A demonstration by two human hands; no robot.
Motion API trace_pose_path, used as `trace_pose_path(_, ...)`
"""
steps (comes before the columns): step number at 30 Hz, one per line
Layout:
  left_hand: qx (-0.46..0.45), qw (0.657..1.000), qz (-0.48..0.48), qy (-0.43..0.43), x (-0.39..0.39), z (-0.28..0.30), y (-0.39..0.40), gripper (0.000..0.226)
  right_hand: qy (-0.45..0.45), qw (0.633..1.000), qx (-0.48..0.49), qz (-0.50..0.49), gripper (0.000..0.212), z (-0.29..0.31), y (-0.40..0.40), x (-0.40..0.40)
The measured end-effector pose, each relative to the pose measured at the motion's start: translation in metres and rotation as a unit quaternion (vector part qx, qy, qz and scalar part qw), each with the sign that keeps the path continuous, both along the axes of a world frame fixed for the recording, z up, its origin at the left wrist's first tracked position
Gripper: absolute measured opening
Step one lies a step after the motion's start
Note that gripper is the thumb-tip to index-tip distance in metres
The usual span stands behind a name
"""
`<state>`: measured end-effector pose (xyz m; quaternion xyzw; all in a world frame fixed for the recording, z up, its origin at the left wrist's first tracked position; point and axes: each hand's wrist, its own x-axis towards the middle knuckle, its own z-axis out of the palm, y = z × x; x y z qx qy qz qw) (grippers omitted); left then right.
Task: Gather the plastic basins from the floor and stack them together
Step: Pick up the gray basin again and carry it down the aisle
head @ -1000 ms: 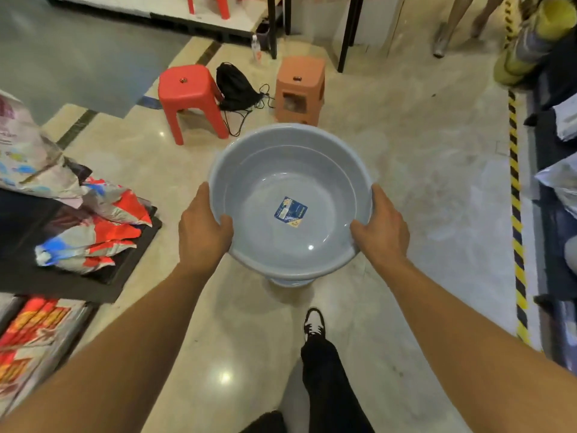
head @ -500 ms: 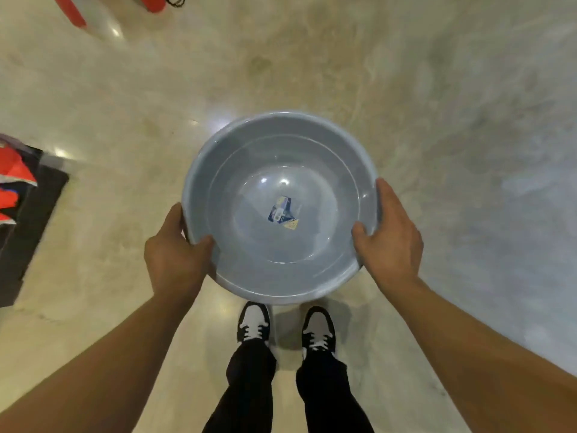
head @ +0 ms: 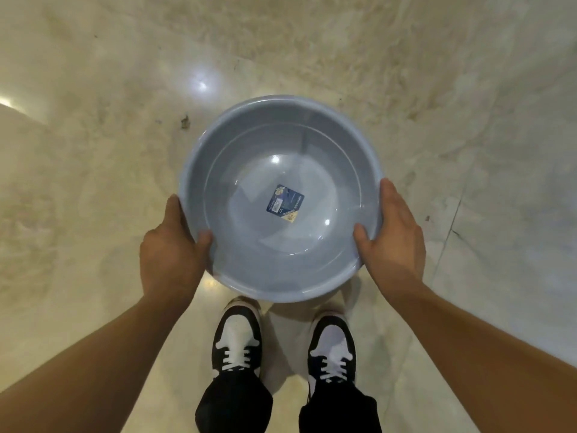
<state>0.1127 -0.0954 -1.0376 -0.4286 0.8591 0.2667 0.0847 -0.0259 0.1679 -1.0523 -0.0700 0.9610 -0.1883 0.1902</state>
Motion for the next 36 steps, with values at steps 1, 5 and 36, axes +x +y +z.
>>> trace_pose_path(1,0.000,1.000,-0.001,-0.005,0.001,-0.004,0.002,0.044,0.000,1.000,0.008,0.002,0.079,-0.003,0.000,0.001)
trace_pose_path(5,0.003,1.000,0.004,-0.028,0.000,-0.012,0.003,0.046,-0.018,0.999,0.029,0.009,0.085,-0.010,-0.006,0.003)
trace_pose_path(36,-0.287,0.956,-0.043,-0.048,0.030,0.583,-0.173,0.070,0.198,0.880,0.079,0.424,0.073,0.581,-0.272,-0.070)
